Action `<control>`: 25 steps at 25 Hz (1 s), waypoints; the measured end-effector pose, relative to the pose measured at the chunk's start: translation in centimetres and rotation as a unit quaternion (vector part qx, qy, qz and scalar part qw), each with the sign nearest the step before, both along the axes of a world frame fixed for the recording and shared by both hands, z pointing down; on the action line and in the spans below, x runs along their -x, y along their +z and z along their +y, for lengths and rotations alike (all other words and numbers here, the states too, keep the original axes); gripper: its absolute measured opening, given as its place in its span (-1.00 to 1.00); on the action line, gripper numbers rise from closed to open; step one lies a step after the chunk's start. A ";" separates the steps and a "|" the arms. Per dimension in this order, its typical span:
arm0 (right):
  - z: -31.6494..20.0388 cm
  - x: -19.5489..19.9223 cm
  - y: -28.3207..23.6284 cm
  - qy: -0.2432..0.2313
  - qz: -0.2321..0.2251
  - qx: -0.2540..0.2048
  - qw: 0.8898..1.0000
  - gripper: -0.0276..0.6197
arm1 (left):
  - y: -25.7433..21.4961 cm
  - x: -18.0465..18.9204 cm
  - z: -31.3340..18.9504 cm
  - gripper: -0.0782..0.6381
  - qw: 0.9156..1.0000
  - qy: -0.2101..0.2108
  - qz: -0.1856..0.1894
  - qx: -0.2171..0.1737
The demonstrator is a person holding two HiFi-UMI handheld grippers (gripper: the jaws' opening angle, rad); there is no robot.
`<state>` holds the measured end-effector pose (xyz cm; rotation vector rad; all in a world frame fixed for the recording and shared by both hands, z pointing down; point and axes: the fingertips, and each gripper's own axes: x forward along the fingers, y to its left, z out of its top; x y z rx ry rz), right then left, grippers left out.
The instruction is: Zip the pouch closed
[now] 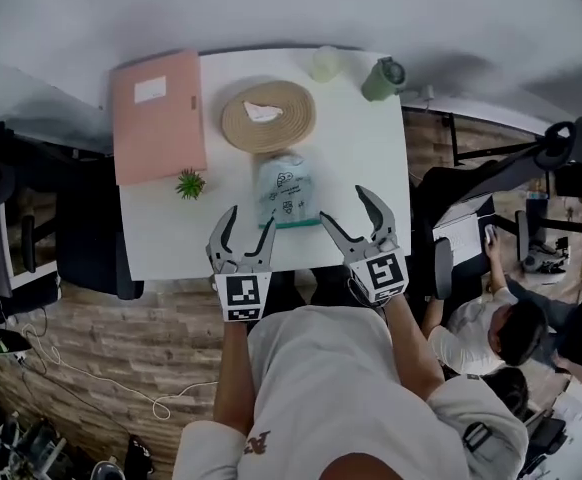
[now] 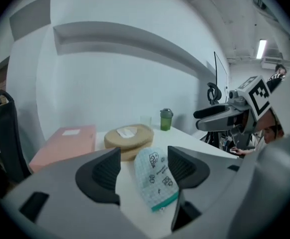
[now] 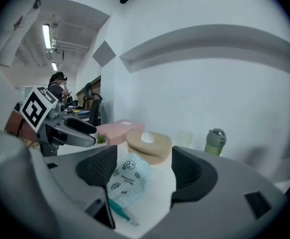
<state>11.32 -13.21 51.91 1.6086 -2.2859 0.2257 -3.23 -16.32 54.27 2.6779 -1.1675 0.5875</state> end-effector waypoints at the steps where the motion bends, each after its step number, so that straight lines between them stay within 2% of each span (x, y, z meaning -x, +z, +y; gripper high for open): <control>1: -0.1 0.0 -1.0 0.012 0.002 -0.012 1.000 0.12 | -1.2 0.0 -0.4 0.05 1.000 0.001 0.009 -0.013; 4: 0.0 0.2 -3.3 0.044 0.009 -0.038 0.998 0.13 | -4.0 0.0 -0.9 0.08 0.998 0.011 0.030 -0.047; 8: 0.0 0.8 -5.9 0.063 0.006 -0.071 0.995 0.13 | -6.6 0.1 -1.2 0.12 0.996 0.024 0.045 -0.076; 13: 0.6 0.3 -7.6 0.084 0.011 -0.078 0.993 0.13 | -9.4 -0.2 -1.4 0.13 0.992 0.027 0.059 -0.104; 20: 1.0 0.3 -12.3 0.063 0.000 -0.142 0.988 0.12 | -13.4 -1.0 -0.5 0.13 0.988 0.006 0.059 -0.144; 25: 3.0 -0.4 -14.6 0.058 0.001 -0.162 0.985 0.12 | -16.0 -2.1 1.7 0.13 0.985 -0.006 0.056 -0.161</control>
